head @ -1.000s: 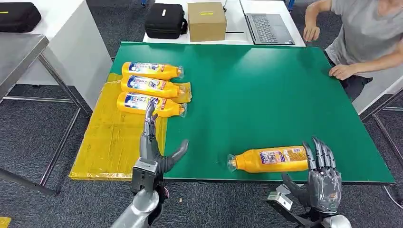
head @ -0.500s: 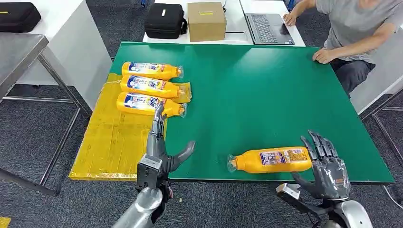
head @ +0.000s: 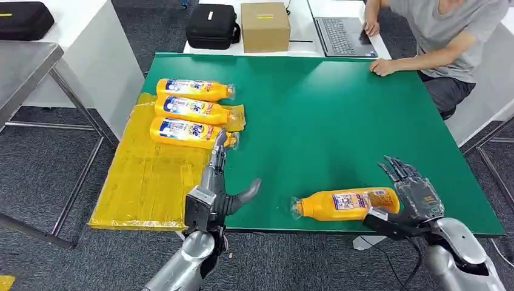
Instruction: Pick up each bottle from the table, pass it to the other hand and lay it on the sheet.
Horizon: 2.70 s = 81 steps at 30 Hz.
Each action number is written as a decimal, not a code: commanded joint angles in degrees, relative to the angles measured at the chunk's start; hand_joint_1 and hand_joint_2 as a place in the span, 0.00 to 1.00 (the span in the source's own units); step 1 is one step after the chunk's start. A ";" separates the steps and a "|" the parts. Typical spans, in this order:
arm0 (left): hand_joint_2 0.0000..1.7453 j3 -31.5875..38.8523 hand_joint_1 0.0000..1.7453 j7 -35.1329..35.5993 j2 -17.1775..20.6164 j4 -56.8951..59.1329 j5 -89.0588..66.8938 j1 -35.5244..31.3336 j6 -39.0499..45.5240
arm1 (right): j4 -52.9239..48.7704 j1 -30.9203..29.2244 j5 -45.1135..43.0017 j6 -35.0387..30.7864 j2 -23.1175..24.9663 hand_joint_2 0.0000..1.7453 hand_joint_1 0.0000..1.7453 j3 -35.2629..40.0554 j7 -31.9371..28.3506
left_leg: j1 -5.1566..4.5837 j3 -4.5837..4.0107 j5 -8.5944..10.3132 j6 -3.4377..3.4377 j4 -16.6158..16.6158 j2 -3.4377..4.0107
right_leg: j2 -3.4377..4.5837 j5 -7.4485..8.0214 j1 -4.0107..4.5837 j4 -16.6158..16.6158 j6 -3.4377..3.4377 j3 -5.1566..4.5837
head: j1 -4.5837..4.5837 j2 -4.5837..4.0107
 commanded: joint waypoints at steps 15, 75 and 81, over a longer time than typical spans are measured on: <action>1.00 -4.50 0.00 0.82 0.21 8.36 0.36 -5.06 0.09 | 4.04 -0.11 -5.27 2.50 -2.19 1.00 0.00 3.31 -1.69 | 0.06 0.36 -0.19 -0.15 -0.04 0.11 | 0.05 -0.14 0.07 -0.06 -0.11 0.32 | -0.02 0.00; 1.00 -5.33 0.00 0.15 -0.86 9.08 -0.13 -5.24 0.24 | 18.28 -10.39 -6.08 1.36 1.37 1.00 0.00 8.47 -1.72 | 0.03 0.25 -0.11 -0.08 -0.05 0.18 | 0.10 -0.07 0.05 -0.05 -0.09 0.22 | -0.02 0.00; 1.00 -5.34 0.00 0.15 -1.05 9.53 0.25 -5.53 -0.04 | 17.63 -9.20 -6.14 1.39 1.08 1.00 0.00 8.34 -1.99 | 0.03 0.23 -0.11 -0.07 -0.04 0.12 | 0.05 -0.09 0.04 -0.05 -0.09 0.22 | -0.02 0.00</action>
